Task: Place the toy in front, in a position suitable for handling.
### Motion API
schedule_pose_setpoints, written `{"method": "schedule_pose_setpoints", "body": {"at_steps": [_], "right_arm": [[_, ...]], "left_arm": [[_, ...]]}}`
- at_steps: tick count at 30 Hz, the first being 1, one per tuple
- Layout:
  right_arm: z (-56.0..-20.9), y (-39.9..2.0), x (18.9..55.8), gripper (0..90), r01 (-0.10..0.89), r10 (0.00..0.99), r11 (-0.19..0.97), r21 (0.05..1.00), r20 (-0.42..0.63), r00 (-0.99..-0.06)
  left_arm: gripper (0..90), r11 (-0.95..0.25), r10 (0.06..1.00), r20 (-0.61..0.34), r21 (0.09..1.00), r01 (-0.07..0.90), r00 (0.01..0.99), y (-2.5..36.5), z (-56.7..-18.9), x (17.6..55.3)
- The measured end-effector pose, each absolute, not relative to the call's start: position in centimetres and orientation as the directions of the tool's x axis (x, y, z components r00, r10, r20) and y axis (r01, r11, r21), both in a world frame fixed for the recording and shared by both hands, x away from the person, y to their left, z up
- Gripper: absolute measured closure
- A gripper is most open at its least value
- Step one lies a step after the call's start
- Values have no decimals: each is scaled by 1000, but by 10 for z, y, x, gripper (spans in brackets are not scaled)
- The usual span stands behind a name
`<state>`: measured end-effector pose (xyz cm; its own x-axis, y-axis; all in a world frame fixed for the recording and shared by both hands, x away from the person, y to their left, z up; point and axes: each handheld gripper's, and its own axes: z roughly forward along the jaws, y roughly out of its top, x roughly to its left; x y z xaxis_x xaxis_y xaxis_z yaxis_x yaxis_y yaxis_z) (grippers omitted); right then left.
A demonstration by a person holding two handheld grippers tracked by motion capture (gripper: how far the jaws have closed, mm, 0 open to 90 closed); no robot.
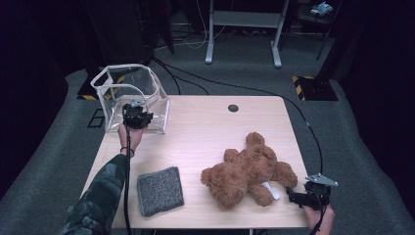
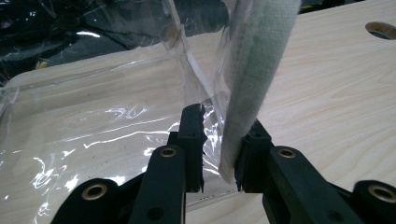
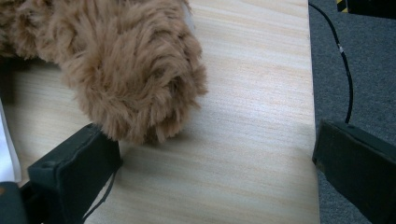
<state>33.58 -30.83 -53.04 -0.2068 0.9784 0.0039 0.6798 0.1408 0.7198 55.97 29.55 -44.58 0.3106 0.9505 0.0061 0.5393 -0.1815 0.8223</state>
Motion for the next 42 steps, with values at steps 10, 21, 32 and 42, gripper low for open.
{"method": "schedule_pose_setpoints", "body": {"at_steps": [10, 21, 32, 42], "right_arm": [[-530, -308, 336, 2, 680, 978, 141, 720, 4, -207], [-530, -308, 336, 2, 680, 978, 141, 720, 4, -207], [-530, -308, 336, 2, 680, 979, 141, 719, 3, -206], [-530, -307, 335, 0, 675, 975, 161, 720, -8, -224]], "left_arm": [[744, -190, 951, 16, 818, 543, 310, 297, -447, 565], [408, -158, 957, -17, 805, 572, 289, 304, -445, 557], [201, -148, 940, -81, 779, 609, 333, 319, -447, 527], [87, -196, 896, -109, 774, 602, 431, 298, -447, 490]]}}
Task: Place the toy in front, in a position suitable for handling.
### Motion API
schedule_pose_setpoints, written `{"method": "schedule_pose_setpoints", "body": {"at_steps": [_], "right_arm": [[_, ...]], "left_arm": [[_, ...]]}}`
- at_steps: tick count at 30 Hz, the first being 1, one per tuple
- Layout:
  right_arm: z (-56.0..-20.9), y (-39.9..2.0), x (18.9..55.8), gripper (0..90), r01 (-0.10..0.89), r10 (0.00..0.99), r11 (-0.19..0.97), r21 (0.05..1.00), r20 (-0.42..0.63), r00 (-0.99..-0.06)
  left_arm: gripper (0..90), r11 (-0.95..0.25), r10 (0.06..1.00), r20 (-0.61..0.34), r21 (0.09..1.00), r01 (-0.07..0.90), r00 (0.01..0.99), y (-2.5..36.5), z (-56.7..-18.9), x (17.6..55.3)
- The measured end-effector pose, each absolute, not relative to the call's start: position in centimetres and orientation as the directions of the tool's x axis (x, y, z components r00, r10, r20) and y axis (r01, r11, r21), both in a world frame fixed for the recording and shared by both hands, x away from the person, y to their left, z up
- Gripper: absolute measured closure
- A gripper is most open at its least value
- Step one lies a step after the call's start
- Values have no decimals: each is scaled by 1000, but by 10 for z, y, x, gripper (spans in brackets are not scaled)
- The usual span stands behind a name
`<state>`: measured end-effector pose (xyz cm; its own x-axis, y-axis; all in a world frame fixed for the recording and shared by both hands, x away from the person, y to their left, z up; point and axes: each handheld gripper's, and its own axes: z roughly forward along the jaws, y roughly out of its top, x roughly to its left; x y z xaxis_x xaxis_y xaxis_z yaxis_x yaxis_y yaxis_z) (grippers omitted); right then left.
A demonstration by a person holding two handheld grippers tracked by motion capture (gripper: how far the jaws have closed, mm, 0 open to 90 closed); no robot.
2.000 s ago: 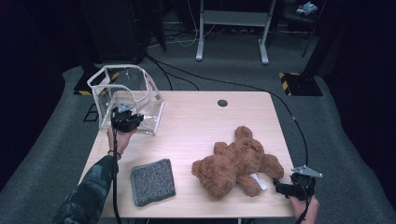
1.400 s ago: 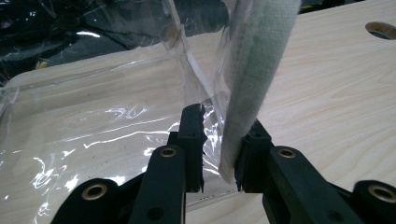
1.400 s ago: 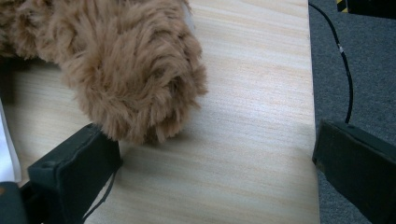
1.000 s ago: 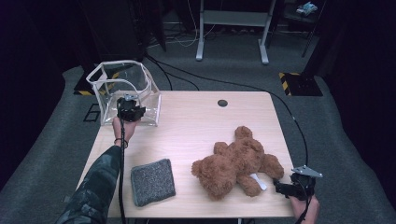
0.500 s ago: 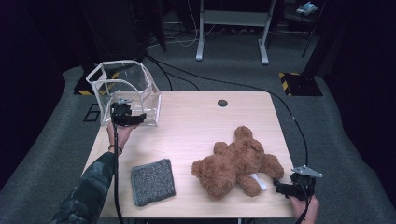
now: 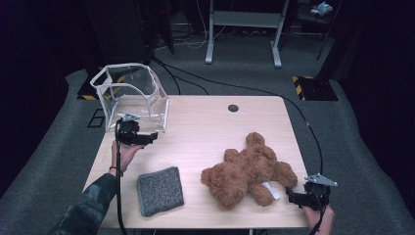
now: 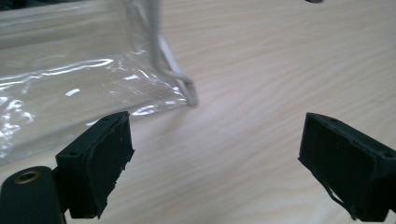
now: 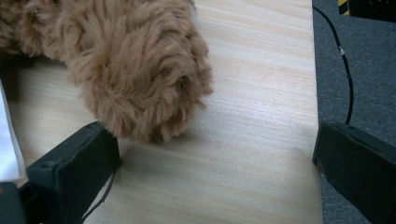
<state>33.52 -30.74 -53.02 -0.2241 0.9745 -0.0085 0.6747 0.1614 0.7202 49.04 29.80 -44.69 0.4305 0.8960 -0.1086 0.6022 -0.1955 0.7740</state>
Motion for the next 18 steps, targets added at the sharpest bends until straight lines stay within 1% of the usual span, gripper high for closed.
{"method": "schedule_pose_setpoints", "body": {"at_steps": [1, 6, 9, 13, 16, 18], "right_arm": [[-530, -308, 336, 0, 677, 975, 156, 719, -2, -223], [-530, -308, 336, 0, 679, 974, 158, 717, -2, -225], [-530, -308, 336, 0, 684, 975, 158, 712, -3, -221], [-528, -307, 336, 0, 704, 980, 142, 696, 3, -200], [-525, -304, 335, 4, 720, 980, 143, 679, 6, -200], [-521, -303, 332, 11, 709, 977, 149, 689, 6, -211]], "left_arm": [[69, -208, 889, -106, 773, 599, 445, 295, -447, 486], [47, -245, 859, -112, 767, 593, 500, 277, -453, 466], [42, -289, 826, -109, 761, 582, 553, 264, -456, 452], [34, -309, 804, -112, 761, 571, 584, 254, -457, 442], [32, -323, 773, -127, 764, 558, 621, 242, -456, 433], [40, -332, 764, -123, 766, 550, 633, 239, -455, 430]]}}
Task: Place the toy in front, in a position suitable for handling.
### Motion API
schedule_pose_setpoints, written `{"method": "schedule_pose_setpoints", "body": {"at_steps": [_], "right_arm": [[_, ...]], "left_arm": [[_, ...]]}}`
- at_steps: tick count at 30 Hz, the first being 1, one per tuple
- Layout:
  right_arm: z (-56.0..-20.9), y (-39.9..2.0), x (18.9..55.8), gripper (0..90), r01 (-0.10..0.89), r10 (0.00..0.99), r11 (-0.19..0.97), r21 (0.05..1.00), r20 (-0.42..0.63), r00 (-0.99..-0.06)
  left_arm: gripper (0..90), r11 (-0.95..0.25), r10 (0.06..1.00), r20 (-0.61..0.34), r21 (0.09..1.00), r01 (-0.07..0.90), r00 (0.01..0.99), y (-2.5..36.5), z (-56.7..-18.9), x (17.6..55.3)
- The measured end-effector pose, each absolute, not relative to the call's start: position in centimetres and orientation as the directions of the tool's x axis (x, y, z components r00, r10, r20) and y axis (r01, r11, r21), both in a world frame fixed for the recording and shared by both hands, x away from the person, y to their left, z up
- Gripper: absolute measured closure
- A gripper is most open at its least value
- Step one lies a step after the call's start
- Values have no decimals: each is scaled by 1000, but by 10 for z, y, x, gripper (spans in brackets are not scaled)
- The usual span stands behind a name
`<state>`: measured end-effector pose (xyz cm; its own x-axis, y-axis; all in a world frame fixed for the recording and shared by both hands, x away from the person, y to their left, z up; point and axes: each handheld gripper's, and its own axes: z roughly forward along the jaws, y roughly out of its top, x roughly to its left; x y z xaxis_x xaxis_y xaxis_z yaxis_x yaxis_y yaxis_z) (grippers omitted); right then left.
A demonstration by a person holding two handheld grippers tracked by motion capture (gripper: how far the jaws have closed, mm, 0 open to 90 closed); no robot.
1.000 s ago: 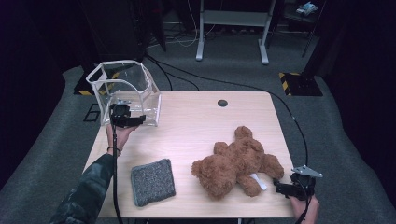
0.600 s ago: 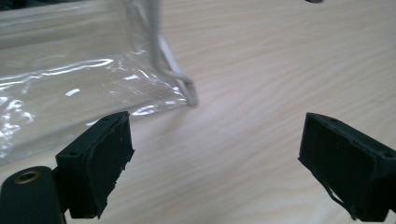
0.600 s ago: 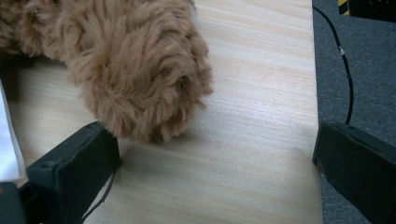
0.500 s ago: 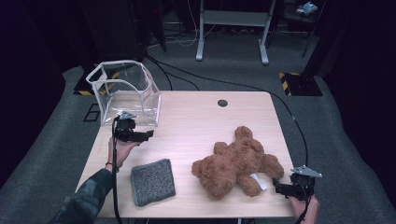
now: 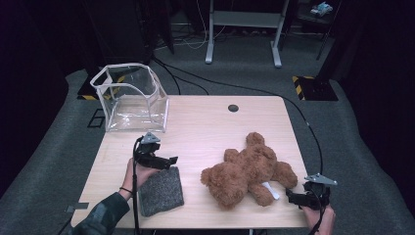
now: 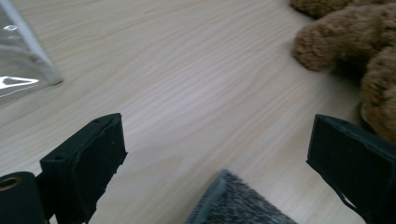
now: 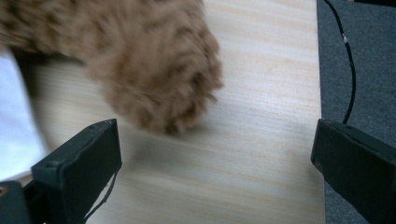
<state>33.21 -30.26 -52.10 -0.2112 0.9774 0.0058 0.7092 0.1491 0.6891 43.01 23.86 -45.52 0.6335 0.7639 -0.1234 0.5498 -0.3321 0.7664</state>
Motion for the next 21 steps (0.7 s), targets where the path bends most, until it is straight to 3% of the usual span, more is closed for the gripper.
{"method": "schedule_pose_setpoints", "body": {"at_steps": [9, 21], "right_arm": [[-489, -287, 333, 48, 672, 966, 189, 716, -12, -259], [-484, -267, 356, 83, 686, 956, 237, 688, -40, -290]], "left_arm": [[84, -390, 656, -133, 783, 485, 743, 203, -453, 409], [151, -461, 510, -145, 786, 411, 848, 165, -453, 388]]}}
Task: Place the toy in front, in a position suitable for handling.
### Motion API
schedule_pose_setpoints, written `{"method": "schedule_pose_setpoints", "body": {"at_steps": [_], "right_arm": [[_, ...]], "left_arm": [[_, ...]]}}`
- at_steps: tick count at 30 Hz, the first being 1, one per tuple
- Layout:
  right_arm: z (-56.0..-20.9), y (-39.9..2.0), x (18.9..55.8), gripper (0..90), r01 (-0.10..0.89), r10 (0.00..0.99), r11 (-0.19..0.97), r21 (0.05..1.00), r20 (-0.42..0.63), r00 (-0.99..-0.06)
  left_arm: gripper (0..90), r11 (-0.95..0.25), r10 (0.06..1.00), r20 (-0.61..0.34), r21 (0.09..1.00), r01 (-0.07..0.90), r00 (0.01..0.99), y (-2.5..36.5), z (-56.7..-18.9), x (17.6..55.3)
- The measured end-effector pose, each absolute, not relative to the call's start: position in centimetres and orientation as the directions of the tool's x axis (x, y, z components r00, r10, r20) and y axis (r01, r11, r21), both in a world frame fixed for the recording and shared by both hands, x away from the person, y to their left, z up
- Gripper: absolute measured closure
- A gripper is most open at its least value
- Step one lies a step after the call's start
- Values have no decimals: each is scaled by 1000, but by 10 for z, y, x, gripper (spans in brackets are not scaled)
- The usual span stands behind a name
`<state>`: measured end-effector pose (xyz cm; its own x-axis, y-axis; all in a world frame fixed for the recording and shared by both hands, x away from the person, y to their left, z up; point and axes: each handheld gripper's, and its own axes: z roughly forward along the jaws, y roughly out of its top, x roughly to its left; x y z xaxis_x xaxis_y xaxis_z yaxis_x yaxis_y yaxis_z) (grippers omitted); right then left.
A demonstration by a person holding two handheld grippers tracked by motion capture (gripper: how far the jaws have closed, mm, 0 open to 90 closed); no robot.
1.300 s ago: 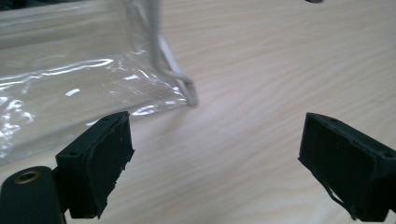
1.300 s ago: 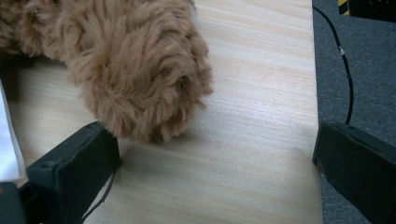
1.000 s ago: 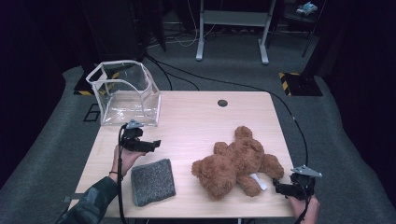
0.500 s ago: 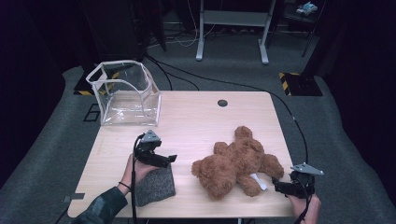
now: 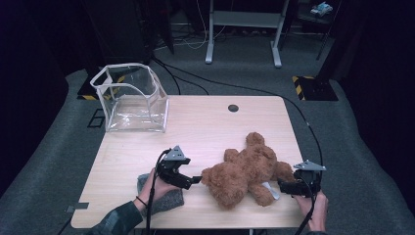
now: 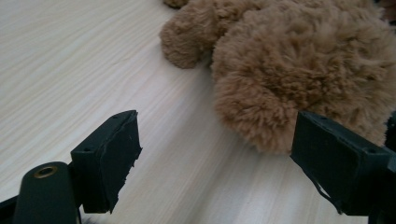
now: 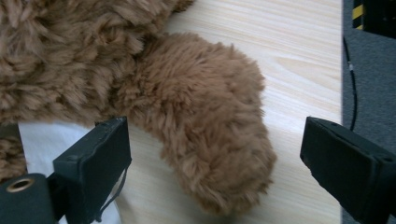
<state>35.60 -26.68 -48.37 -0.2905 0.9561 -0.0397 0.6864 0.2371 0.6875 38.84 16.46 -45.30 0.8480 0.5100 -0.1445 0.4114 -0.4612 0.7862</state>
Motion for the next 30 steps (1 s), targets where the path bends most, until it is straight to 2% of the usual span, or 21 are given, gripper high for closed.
{"method": "schedule_pose_setpoints", "body": {"at_steps": [5, 6, 7, 8, 9, 10, 11, 12, 14, 17, 23, 24, 26, 27, 30], "right_arm": [[-487, -264, 362, 108, 700, 954, 239, 673, -28, -299], [-488, -263, 362, 115, 705, 956, 237, 668, -30, -293], [-490, -262, 365, 134, 707, 951, 248, 663, -28, -308], [-490, -262, 365, 134, 707, 951, 248, 663, -28, -308], [-493, -262, 367, 151, 716, 953, 242, 655, -24, -301], [-493, -262, 367, 151, 716, 953, 242, 655, -24, -301], [-494, -261, 368, 191, 720, 953, 245, 649, -26, -301], [-494, -261, 368, 191, 720, 953, 245, 649, -26, -301], [-497, -260, 369, 266, 721, 952, 249, 646, -26, -305], [-499, -258, 369, 328, 720, 955, 247, 649, -38, -293], [-499, -260, 368, 524, 718, 956, 249, 650, -47, -290], [-499, -260, 368, 524, 718, 956, 249, 650, -47, -290], [-499, -259, 368, 577, 717, 956, 248, 651, -45, -290], [-499, -258, 367, 627, 715, 958, 241, 656, -41, -285], [-499, -257, 366, 661, 704, 956, 242, 667, -40, -291]], "left_arm": [[171, -491, 459, -154, 777, 394, 875, 154, -456, 387], [193, -494, 450, -149, 780, 385, 880, 151, -457, 387], [271, -502, 442, -144, 779, 377, 885, 149, -457, 387], [271, -508, 447, -136, 775, 376, 884, 147, -458, 386], [351, -508, 437, -132, 780, 366, 889, 145, -459, 386], [371, -508, 437, -132, 780, 366, 889, 145, -459, 386], [395, -505, 441, -132, 781, 367, 888, 144, -460, 386], [395, -508, 436, -129, 781, 362, 890, 144, -462, 386], [458, -513, 426, -127, 782, 355, 896, 143, -464, 385], [528, -519, 418, -121, 781, 347, 900, 141, -465, 384], [742, -509, 429, -135, 781, 362, 893, 140, -468, 384], [742, -500, 434, -142, 784, 368, 890, 140, -468, 385], [801, -497, 431, -148, 784, 371, 890, 141, -468, 386], [858, -491, 435, -152, 786, 375, 888, 141, -468, 386], [876, -475, 441, -153, 796, 375, 884, 142, -469, 386]]}}
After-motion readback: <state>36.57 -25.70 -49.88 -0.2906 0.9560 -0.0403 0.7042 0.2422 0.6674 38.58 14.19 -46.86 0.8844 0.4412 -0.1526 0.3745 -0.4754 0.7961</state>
